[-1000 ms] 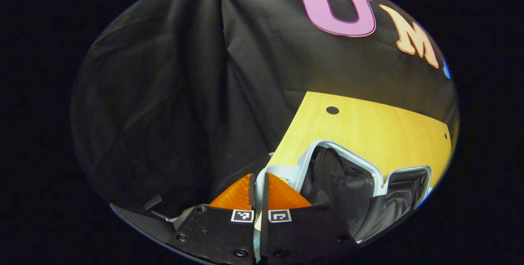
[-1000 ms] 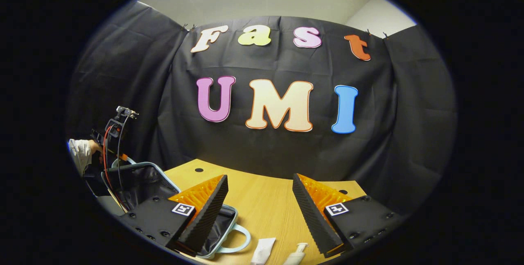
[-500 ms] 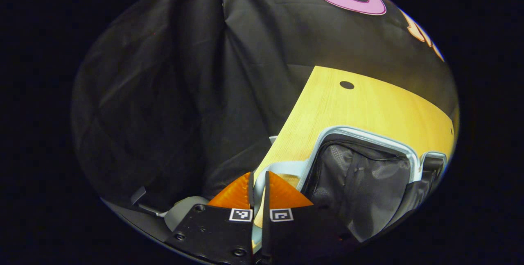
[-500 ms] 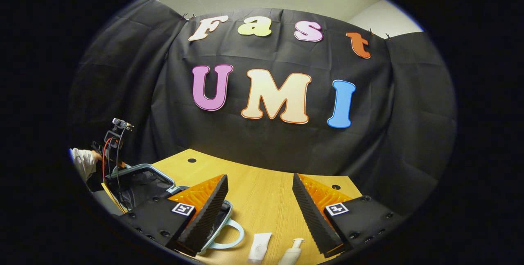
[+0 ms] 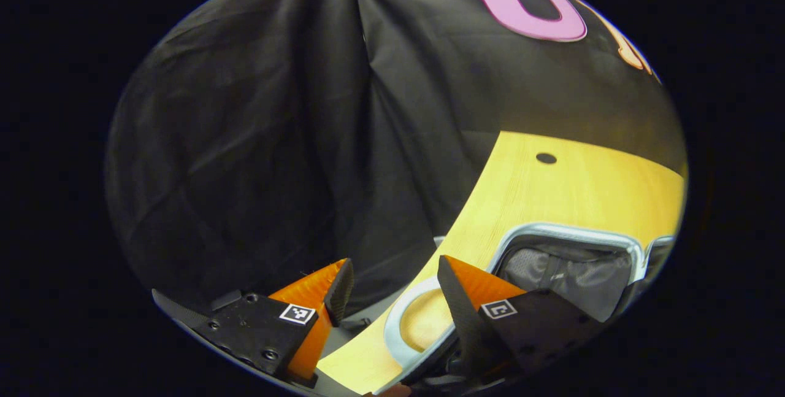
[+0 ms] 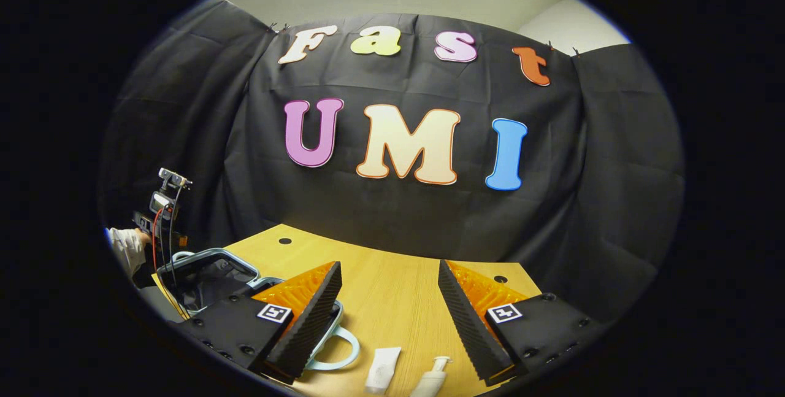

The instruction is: First open the suitcase, pack the skin care products into it, and then close the suitcase.

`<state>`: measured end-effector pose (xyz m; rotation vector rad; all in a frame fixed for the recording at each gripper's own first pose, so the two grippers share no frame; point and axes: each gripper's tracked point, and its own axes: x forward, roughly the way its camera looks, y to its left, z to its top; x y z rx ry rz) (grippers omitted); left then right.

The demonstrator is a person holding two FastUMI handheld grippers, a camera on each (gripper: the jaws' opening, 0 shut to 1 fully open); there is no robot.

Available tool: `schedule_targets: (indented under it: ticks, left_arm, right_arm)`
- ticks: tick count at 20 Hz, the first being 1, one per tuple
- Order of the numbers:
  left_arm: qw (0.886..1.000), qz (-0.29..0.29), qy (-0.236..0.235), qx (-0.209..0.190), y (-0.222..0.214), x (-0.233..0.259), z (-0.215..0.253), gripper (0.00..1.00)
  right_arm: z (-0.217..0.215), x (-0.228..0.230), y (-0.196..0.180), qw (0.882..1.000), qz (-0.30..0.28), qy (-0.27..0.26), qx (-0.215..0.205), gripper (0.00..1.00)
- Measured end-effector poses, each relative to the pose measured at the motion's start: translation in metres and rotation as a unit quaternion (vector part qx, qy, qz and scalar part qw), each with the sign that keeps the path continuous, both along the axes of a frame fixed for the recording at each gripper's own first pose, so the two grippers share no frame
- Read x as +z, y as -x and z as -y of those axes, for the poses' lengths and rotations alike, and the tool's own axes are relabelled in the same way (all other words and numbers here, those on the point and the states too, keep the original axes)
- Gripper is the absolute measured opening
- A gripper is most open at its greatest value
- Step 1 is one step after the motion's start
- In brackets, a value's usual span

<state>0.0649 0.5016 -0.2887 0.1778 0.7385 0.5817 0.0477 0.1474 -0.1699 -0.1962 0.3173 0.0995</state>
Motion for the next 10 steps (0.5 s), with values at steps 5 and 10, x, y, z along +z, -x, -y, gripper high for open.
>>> schedule_targets:
  ticks: [5, 10]
  left_arm:
    - [0.989, 0.124, -0.023, -0.074, -0.013, 0.132, 0.097, 0.82]
    - [0.971, 0.191, -0.004, -0.146, 0.028, 0.245, 0.205, 0.82]
  right_arm:
    - [0.023, 0.015, -0.004, 0.999, 0.019, -0.026, 0.004, 1.0]
    - [0.049, 0.032, -0.003, 0.998, 0.043, -0.037, 0.022, 1.0]
